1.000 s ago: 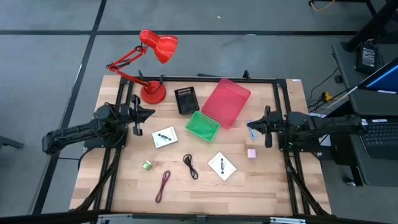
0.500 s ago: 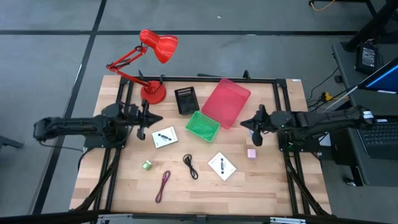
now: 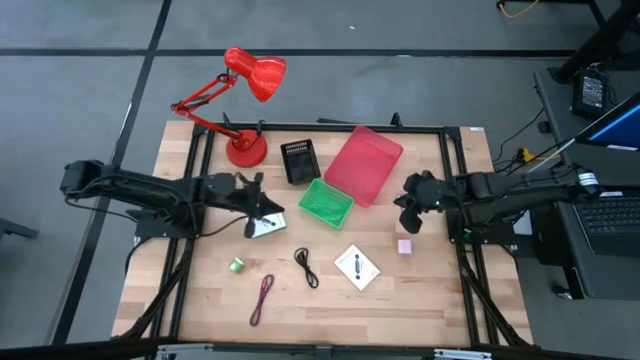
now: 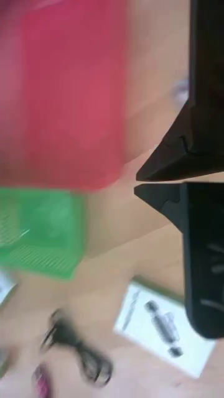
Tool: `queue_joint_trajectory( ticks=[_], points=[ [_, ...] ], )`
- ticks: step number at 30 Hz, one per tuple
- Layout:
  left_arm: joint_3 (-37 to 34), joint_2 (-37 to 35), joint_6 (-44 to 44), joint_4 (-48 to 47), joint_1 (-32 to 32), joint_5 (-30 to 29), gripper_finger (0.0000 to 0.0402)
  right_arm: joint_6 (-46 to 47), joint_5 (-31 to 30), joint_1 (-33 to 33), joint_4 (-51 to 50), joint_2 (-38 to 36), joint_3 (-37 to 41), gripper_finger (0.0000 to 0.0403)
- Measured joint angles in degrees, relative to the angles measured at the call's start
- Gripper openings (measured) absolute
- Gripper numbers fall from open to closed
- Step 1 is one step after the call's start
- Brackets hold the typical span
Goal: Pick and place items into bin
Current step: Put the gray charger cable into the green bin
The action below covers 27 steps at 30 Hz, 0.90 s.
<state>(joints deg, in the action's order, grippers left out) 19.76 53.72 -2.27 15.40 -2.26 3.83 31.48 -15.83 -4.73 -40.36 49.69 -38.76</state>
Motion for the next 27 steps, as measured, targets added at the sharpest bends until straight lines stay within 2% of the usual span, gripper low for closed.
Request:
queue_joint_trajectory(
  ticks=[3, 7, 21, 27],
  points=[
    [3.7, 2.7, -0.4, -6.3, 0.6, -3.1, 0.0003, 4.9, 0.0, -0.4, -7.4, 1.1, -2.0, 0.0],
    [5.8, 5.0, 2.0, -8.0, 0.7, -6.4, 0.0003, 10.3, 0.0, -1.4, -11.3, 2.0, -2.3, 0.0],
    [6.2, 5.5, 11.4, -7.5, 0.7, -7.6, 0.0004, 10.1, -0.1, -2.3, -11.7, 4.8, -2.1, 0.0003],
    [6.2, 5.5, 12.1, -6.2, 0.7, -10.2, 0.0004, 10.9, 0.0, -2.3, -11.7, 5.7, -2.1, 0.0045]
  ],
)
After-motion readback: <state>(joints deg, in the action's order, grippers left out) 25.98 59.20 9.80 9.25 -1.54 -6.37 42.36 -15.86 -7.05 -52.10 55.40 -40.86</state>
